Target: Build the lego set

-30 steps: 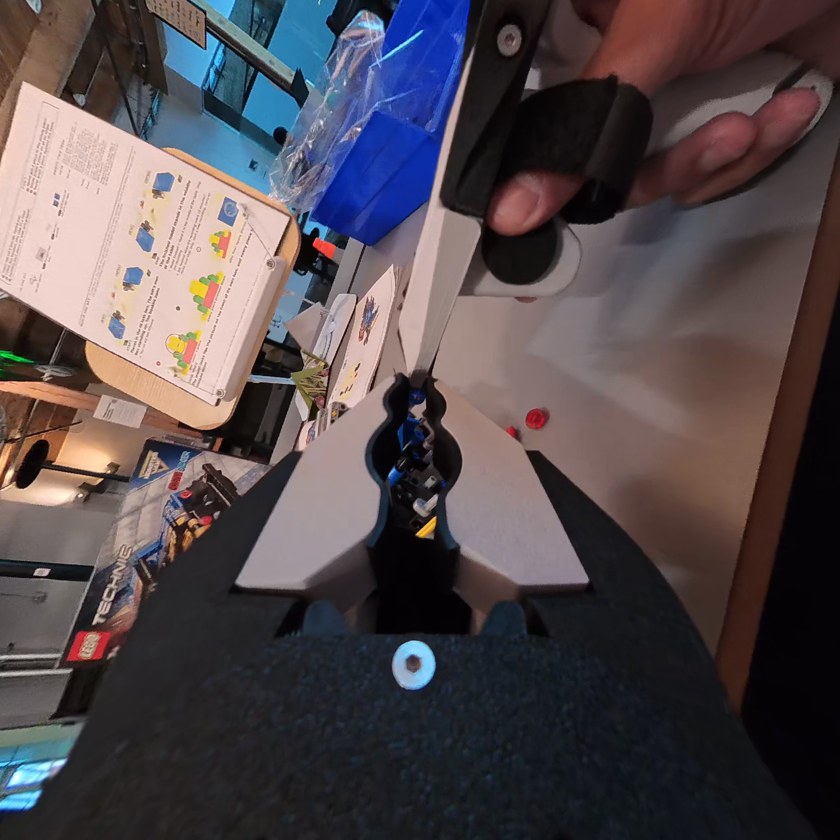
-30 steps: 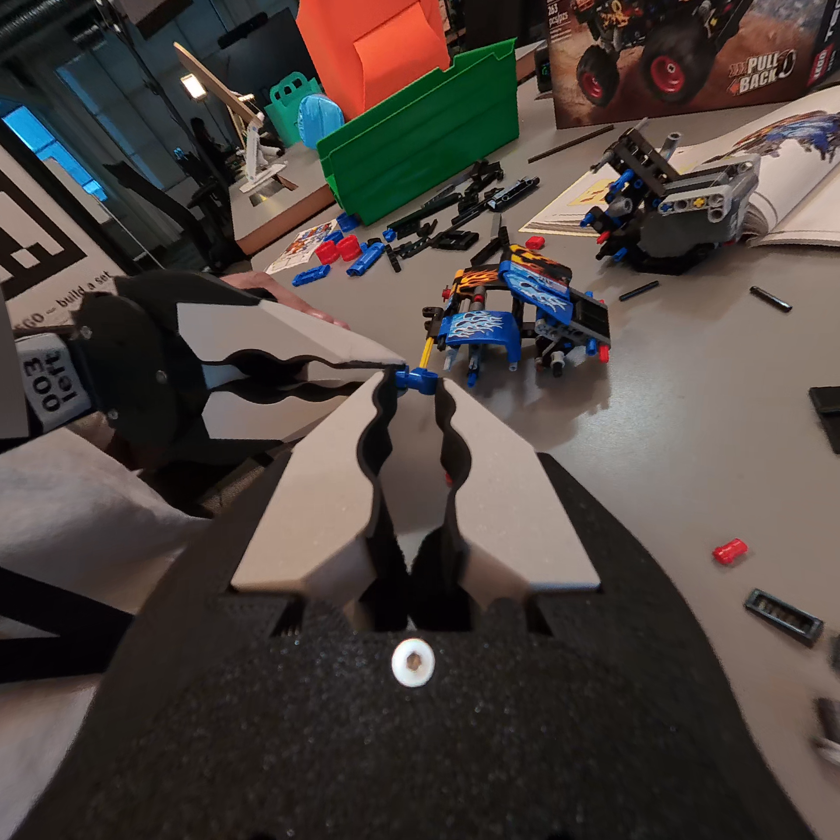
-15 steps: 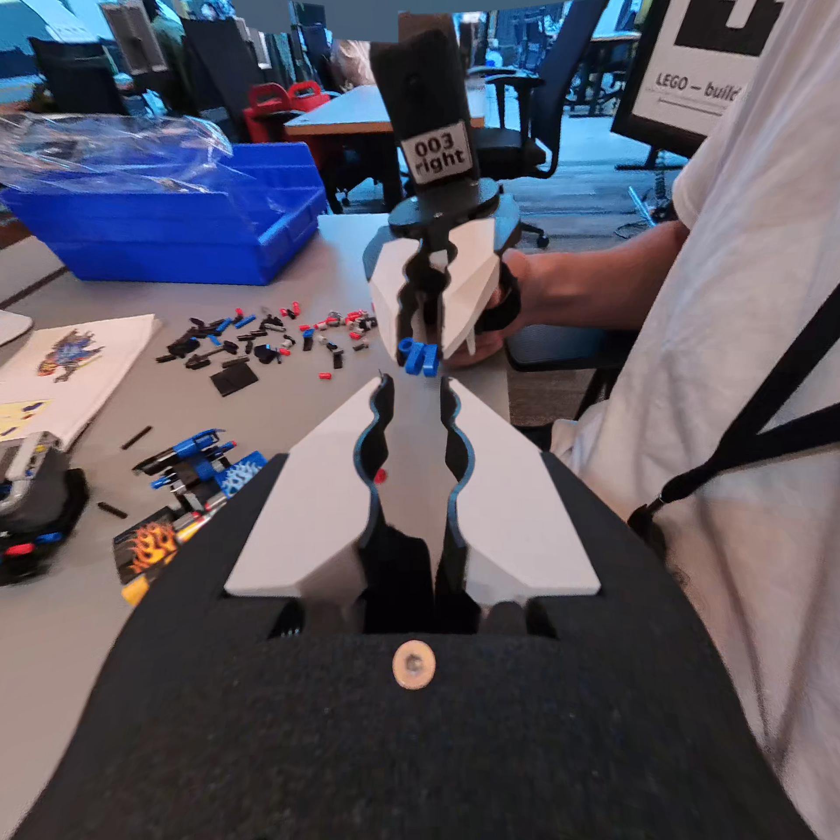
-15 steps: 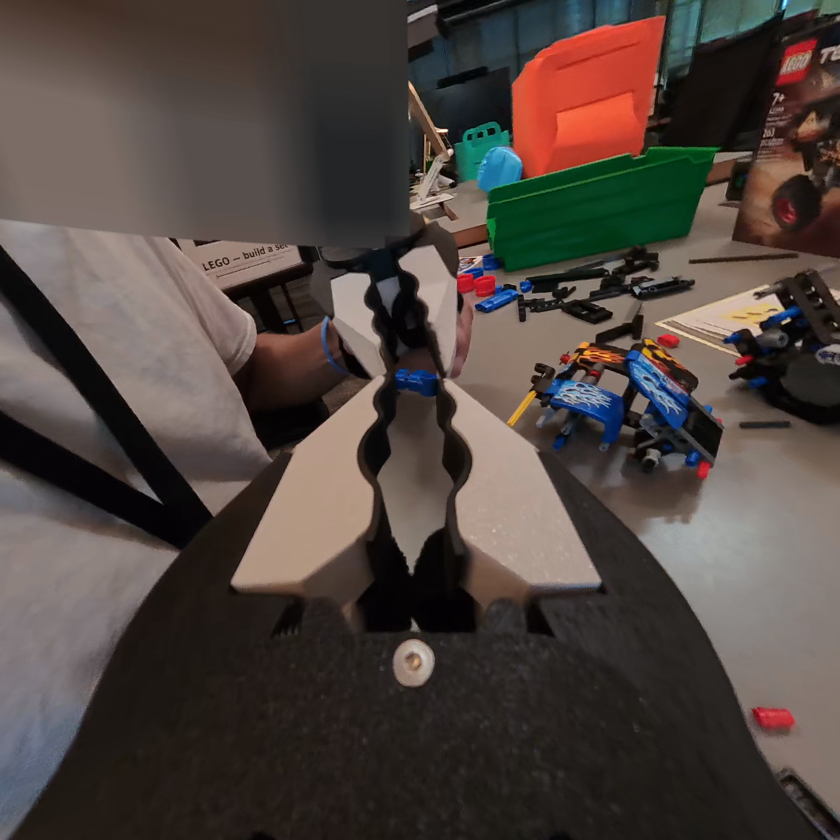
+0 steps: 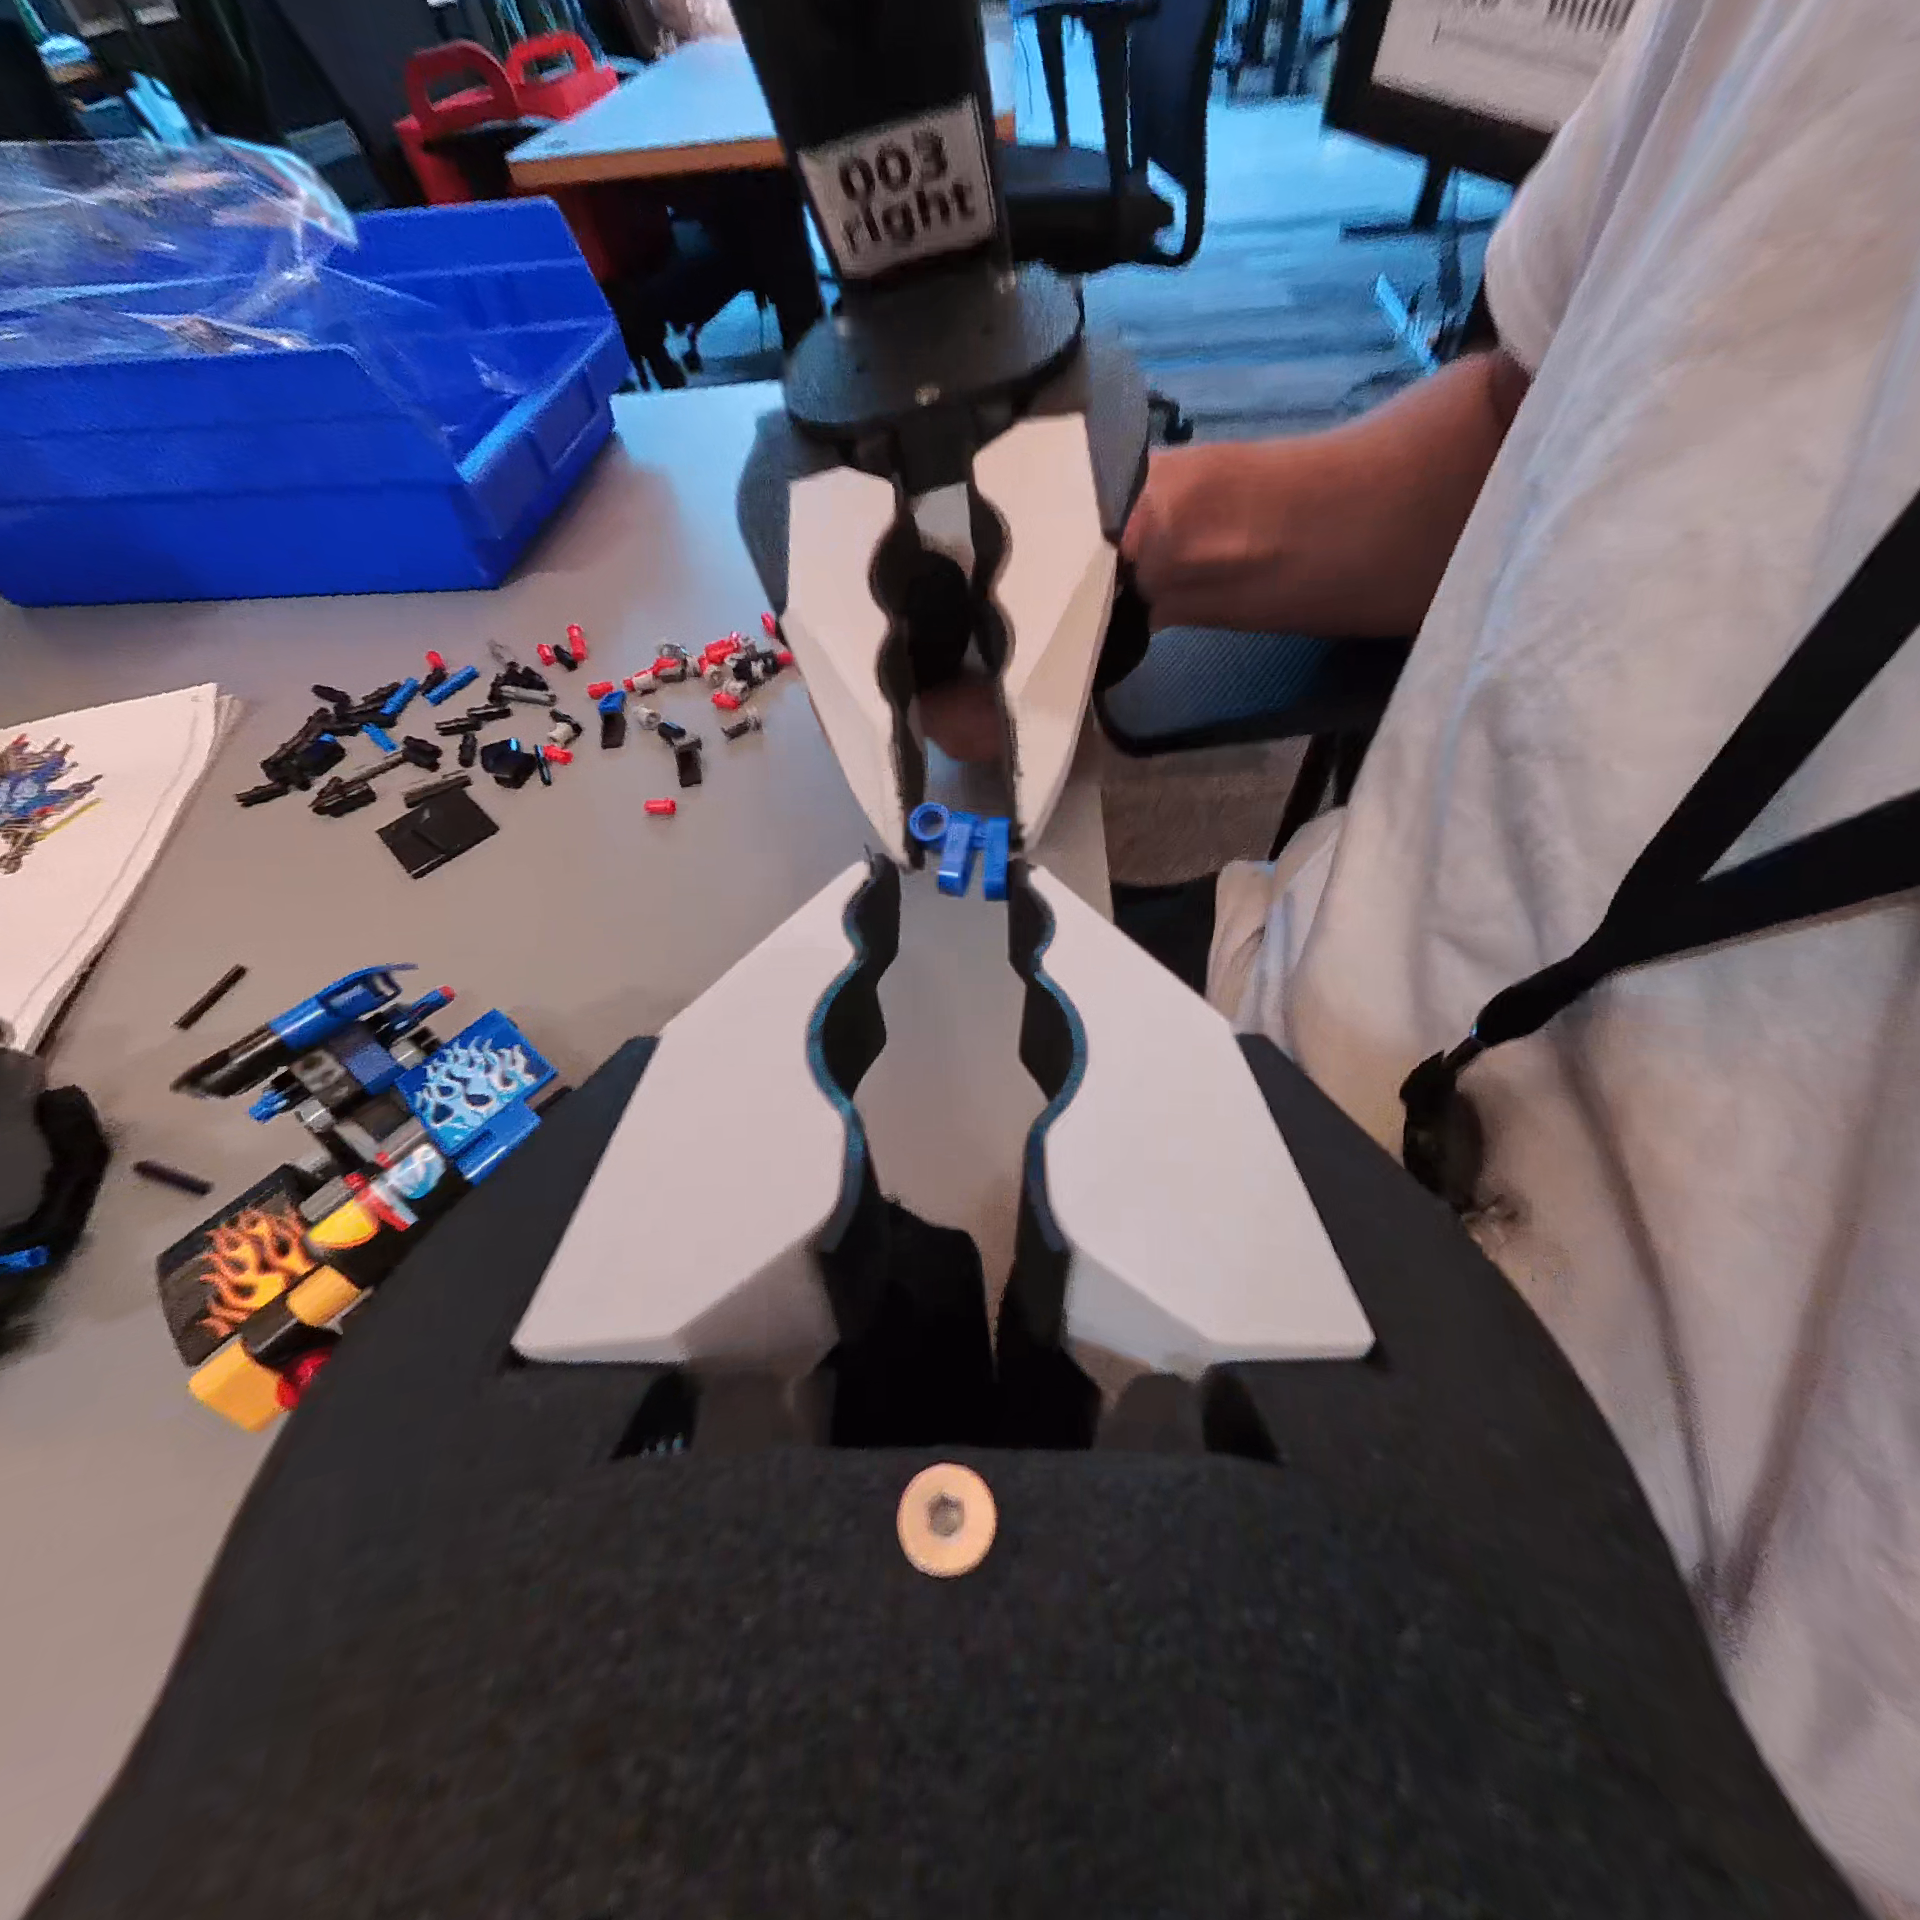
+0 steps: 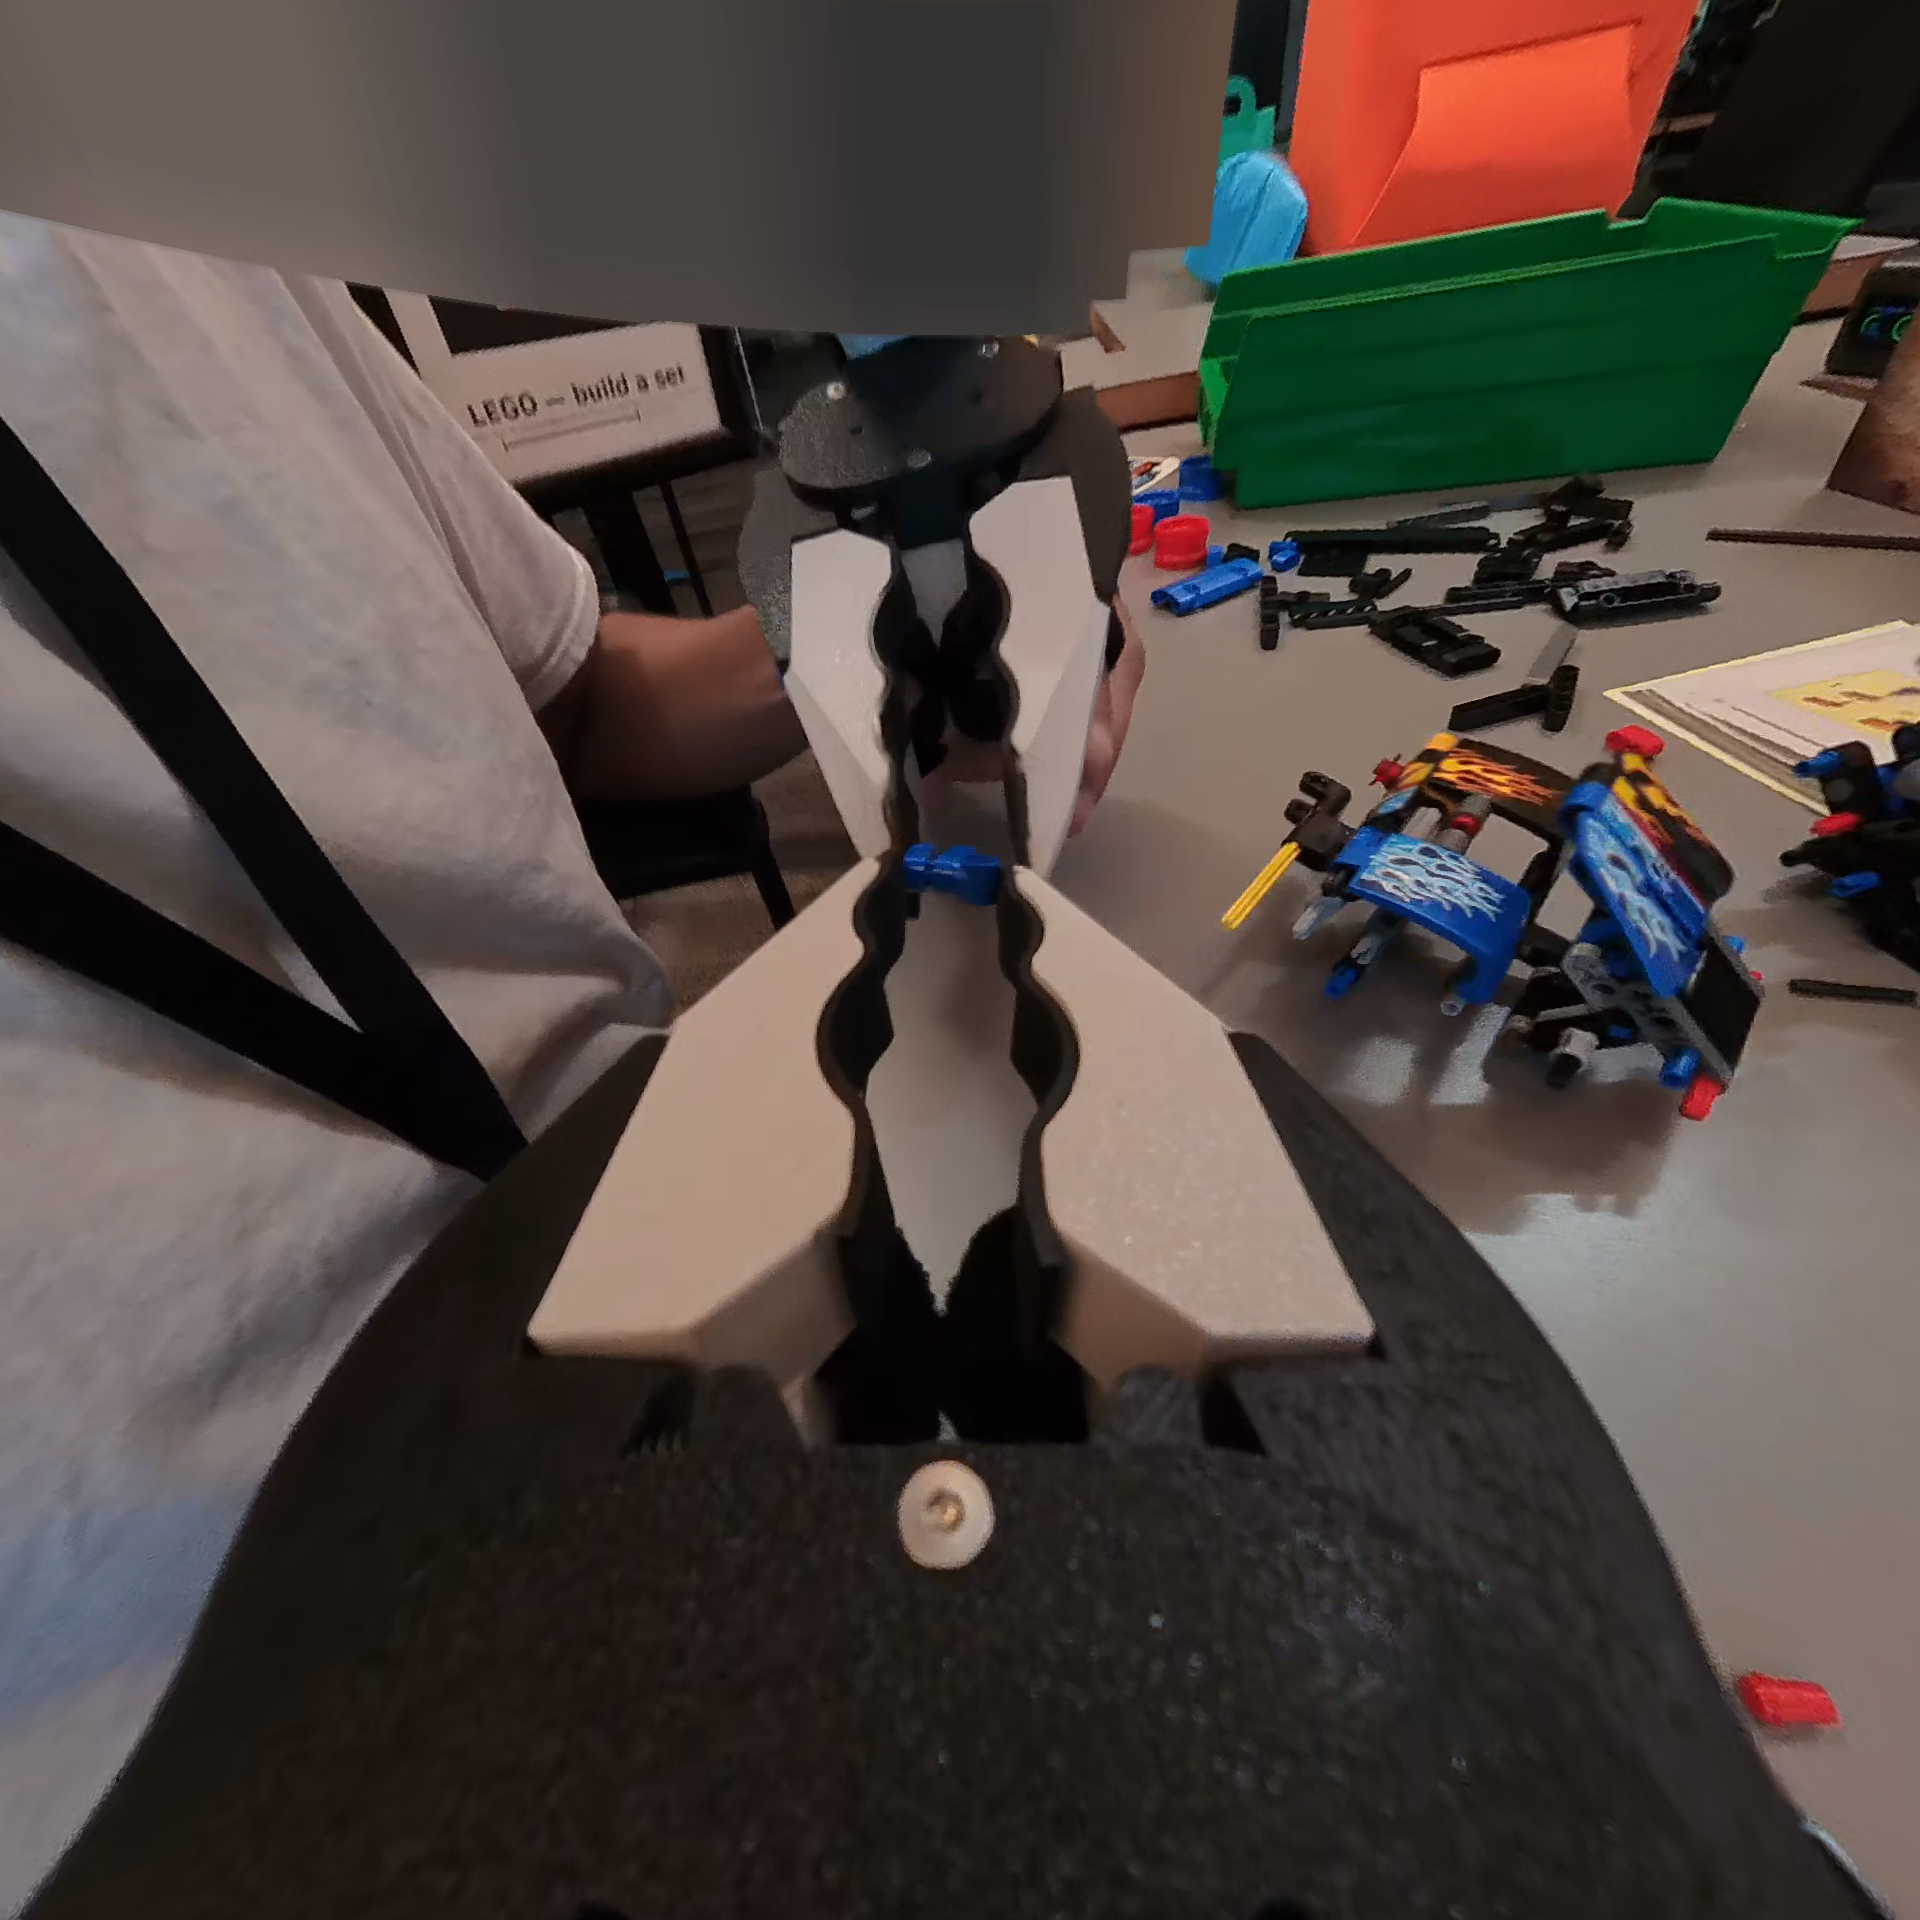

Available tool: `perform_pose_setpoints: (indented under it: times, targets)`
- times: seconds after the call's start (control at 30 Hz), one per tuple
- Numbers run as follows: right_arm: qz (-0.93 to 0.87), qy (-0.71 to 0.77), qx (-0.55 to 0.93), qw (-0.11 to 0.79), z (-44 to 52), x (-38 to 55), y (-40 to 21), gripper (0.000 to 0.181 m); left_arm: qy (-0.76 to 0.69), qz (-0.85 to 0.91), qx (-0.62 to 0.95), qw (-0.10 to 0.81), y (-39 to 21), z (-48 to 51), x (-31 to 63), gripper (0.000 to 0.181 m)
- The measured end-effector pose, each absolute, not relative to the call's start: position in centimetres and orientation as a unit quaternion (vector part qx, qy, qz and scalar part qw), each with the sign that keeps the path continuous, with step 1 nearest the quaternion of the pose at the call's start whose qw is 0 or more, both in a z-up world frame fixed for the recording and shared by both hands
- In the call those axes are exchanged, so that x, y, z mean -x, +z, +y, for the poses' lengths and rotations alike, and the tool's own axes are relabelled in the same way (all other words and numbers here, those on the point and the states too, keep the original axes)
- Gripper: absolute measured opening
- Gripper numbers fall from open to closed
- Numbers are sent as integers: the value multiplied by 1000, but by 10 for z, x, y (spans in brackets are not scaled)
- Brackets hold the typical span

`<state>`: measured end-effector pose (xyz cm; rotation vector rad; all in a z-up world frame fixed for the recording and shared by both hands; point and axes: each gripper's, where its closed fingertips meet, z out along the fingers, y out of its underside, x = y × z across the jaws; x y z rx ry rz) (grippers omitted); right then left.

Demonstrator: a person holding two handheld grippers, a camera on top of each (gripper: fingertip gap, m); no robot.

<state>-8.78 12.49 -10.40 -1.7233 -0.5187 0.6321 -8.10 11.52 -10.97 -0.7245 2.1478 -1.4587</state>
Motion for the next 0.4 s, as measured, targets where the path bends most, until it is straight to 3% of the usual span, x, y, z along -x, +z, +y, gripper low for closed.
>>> perform_pose_setpoints:
  times: [0.4]
  targets:
    - [-263,197,776,538,122,94,-120,17,-396,843,238,275,-130,116,84,16]
